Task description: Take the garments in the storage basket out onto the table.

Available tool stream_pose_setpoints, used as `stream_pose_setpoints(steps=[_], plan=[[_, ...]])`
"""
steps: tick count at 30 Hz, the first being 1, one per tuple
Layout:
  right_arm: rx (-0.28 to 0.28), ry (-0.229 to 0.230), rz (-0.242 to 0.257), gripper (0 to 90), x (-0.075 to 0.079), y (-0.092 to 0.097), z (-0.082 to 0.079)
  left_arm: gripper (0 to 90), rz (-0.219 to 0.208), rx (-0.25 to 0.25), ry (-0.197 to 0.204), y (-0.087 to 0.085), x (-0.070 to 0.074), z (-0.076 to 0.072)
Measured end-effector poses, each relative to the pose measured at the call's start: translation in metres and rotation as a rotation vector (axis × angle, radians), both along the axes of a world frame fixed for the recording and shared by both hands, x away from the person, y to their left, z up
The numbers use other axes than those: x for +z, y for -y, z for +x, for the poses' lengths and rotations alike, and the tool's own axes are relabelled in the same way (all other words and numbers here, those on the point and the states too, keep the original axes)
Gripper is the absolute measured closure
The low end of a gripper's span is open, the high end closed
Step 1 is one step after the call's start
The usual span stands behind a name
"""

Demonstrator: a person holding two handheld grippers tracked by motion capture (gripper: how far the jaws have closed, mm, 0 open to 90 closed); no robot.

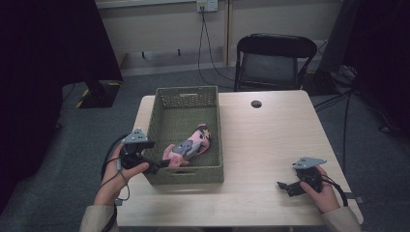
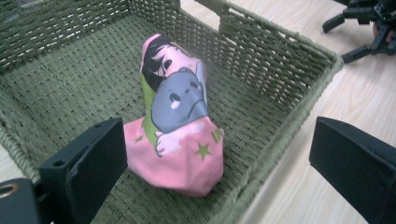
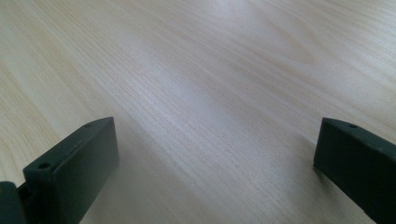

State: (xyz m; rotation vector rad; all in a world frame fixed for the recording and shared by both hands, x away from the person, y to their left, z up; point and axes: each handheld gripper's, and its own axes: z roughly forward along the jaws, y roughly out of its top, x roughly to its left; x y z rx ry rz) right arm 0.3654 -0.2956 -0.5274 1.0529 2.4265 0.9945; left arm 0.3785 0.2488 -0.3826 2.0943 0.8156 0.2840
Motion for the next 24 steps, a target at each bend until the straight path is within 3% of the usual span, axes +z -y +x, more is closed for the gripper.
stream_pose_setpoints(steps=[24], plan=[[0.001,0.001,0.0,0.0,0.0,0.0,0.0,3.5,0.022,0.008,0.0,0.034,-0.008,0.037]])
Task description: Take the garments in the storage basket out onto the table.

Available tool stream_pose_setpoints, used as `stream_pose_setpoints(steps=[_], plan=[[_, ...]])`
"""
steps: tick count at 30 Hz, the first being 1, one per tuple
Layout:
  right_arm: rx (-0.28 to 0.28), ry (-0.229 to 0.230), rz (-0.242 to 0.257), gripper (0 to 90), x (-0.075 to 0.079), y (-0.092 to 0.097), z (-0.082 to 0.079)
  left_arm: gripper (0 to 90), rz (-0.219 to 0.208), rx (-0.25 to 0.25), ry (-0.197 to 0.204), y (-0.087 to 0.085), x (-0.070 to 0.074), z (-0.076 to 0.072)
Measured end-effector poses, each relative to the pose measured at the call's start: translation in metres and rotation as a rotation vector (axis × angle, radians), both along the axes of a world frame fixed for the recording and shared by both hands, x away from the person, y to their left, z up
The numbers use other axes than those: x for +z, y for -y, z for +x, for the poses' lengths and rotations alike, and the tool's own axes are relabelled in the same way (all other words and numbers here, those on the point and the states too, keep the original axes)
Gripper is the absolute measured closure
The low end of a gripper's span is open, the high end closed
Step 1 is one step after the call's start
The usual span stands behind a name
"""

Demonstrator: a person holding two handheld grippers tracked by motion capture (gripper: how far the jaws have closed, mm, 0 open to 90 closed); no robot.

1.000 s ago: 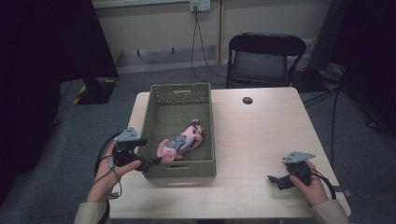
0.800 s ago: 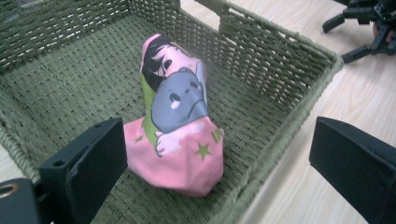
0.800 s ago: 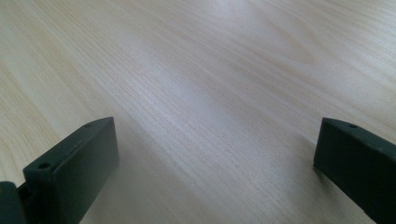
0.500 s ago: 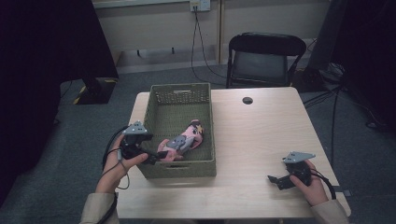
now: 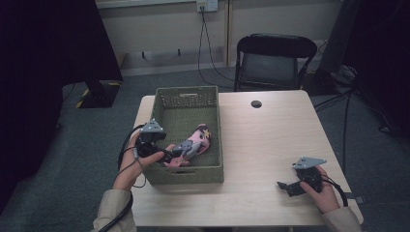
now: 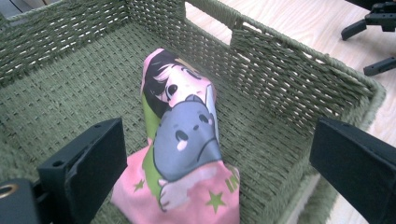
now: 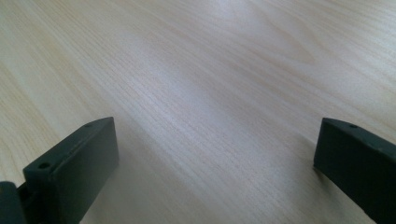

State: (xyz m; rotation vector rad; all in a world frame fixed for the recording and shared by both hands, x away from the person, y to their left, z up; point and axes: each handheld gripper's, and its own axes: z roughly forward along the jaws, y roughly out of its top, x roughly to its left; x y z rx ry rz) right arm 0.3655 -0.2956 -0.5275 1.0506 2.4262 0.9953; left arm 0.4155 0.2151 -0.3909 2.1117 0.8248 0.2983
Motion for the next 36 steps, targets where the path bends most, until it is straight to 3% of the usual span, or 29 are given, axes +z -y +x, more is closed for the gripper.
stream_pose_setpoints(steps=[8,22,36], plan=[[0.0,0.0,0.0,0.0,0.0,0.0,0.0,3.5,-0.017,0.001,-0.001,0.011,-0.004,0.01],[0.0,0.001,-0.001,0.0,0.0,0.0,0.0,3.5,0.017,0.01,-0.014,0.028,-0.013,0.029],[0.0,0.001,0.0,0.0,0.0,0.0,0.0,3.4,0.082,0.045,-0.08,0.046,-0.036,0.056]])
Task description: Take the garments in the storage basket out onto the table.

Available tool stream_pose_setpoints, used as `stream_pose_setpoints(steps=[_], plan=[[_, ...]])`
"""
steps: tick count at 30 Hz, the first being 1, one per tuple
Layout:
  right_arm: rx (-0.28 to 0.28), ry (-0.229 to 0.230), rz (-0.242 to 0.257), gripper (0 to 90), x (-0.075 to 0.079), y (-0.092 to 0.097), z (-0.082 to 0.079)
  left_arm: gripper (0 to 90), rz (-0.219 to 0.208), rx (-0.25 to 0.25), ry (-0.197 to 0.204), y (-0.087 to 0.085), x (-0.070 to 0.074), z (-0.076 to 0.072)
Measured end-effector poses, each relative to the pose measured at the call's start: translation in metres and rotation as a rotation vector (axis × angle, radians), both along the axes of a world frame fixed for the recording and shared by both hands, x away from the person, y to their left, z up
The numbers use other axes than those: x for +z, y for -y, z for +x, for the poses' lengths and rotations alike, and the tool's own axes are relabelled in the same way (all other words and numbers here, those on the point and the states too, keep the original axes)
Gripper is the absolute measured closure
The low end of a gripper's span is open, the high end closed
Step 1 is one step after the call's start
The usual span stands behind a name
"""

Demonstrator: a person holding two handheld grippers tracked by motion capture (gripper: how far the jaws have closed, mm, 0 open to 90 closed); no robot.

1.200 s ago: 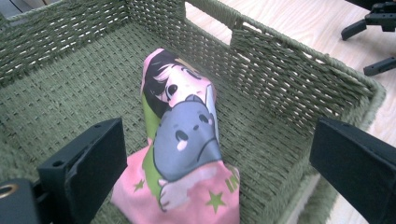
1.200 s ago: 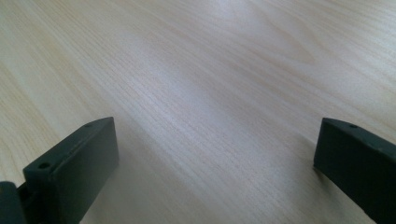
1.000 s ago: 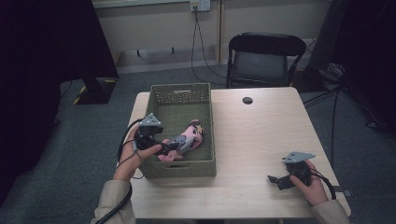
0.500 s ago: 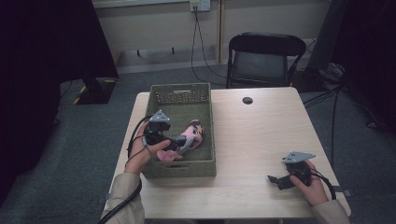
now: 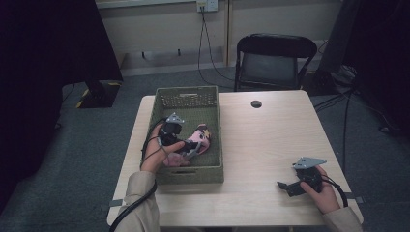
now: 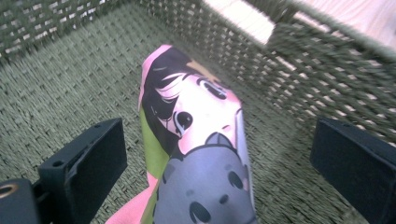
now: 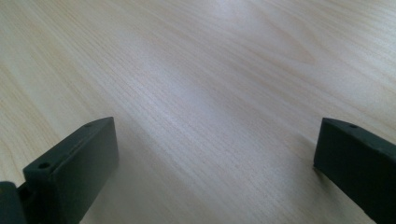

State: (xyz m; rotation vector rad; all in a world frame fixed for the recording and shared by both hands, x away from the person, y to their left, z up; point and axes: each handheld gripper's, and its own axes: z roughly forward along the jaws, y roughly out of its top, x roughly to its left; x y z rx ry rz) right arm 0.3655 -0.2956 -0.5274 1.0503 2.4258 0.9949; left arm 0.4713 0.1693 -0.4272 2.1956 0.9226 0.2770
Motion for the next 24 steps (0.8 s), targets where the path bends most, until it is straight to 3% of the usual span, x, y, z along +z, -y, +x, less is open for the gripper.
stream_pose_setpoints(steps=[4,16,18,21,24], plan=[[0.0,0.0,0.0,0.0,0.0,0.0,0.0,3.6,0.049,0.005,-0.014,0.006,-0.007,0.007],[0.0,-0.001,0.0,0.0,0.0,0.0,0.0,3.9,0.1,0.025,-0.085,0.02,-0.035,0.017],[0.0,-0.001,0.0,0.0,0.0,0.0,0.0,3.8,0.107,0.02,-0.111,0.022,-0.039,0.018],[0.0,0.0,0.0,0.0,0.0,0.0,0.0,4.1,0.15,0.017,-0.141,0.025,-0.046,0.019],[0.0,0.0,0.0,0.0,0.0,0.0,0.0,9.2,0.171,0.015,-0.183,0.026,-0.049,0.021]])
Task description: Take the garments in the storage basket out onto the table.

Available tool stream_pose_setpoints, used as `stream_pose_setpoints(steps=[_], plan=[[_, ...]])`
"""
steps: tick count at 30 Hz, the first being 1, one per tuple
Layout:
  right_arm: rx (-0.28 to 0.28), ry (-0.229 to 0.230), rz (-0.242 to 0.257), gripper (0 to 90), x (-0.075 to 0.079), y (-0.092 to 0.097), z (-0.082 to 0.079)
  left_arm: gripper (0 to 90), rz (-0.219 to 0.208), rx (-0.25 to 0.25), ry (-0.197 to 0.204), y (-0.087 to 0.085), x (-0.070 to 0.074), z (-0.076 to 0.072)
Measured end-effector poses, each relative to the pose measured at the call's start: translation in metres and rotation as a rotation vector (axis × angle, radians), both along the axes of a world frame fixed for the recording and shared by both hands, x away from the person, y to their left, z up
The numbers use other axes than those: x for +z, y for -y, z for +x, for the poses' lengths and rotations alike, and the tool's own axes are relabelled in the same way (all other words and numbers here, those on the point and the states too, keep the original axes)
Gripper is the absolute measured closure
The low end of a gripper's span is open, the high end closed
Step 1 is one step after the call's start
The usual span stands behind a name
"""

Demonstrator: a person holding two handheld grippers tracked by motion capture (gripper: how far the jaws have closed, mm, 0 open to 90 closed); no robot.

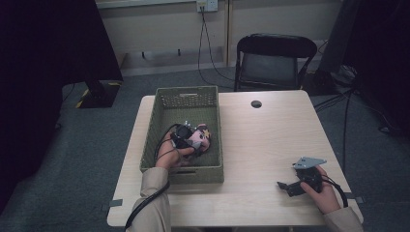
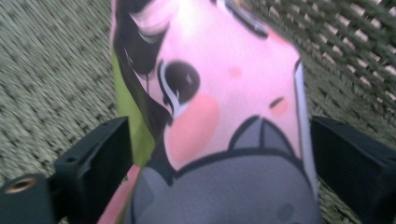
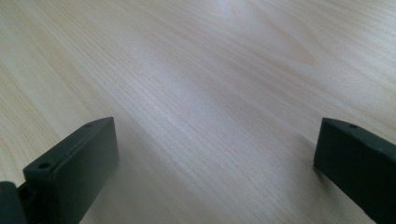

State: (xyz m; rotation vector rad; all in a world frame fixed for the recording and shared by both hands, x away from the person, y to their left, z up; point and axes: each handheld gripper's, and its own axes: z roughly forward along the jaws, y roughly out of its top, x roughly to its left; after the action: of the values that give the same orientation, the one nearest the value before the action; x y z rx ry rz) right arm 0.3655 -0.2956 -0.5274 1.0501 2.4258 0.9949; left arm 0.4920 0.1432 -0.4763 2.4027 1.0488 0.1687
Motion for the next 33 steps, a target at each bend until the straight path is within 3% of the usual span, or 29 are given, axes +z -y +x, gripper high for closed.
stream_pose_setpoints(steps=[4,7,11,15,18,21,28,33], plan=[[0.0,0.0,0.0,0.0,0.0,0.0,0.0,14.6,0.039,-0.01,-0.012,0.002,-0.002,0.0],[0.0,-0.001,0.0,0.0,0.0,0.0,0.0,20.4,0.11,-0.002,-0.026,0.003,-0.004,0.0],[0.0,-0.001,0.0,0.0,0.0,0.0,0.0,36.6,0.131,0.018,-0.016,0.001,-0.004,-0.001],[0.0,0.0,0.0,0.0,0.0,0.0,0.0,49.1,0.118,0.057,-0.033,-0.001,0.0,-0.002],[0.0,0.0,0.0,0.0,0.0,0.0,0.0,52.3,0.113,0.081,-0.028,-0.002,0.002,-0.003],[0.0,0.0,0.0,0.0,0.0,0.0,0.0,54.1,0.102,0.107,-0.011,-0.004,0.009,-0.004],[0.0,0.0,0.0,0.0,0.0,0.0,0.0,54.5,-0.001,0.175,0.078,-0.017,0.032,-0.007],[0.0,0.0,0.0,0.0,0.0,0.0,0.0,54.4,-0.045,0.173,0.102,-0.02,0.046,-0.008]])
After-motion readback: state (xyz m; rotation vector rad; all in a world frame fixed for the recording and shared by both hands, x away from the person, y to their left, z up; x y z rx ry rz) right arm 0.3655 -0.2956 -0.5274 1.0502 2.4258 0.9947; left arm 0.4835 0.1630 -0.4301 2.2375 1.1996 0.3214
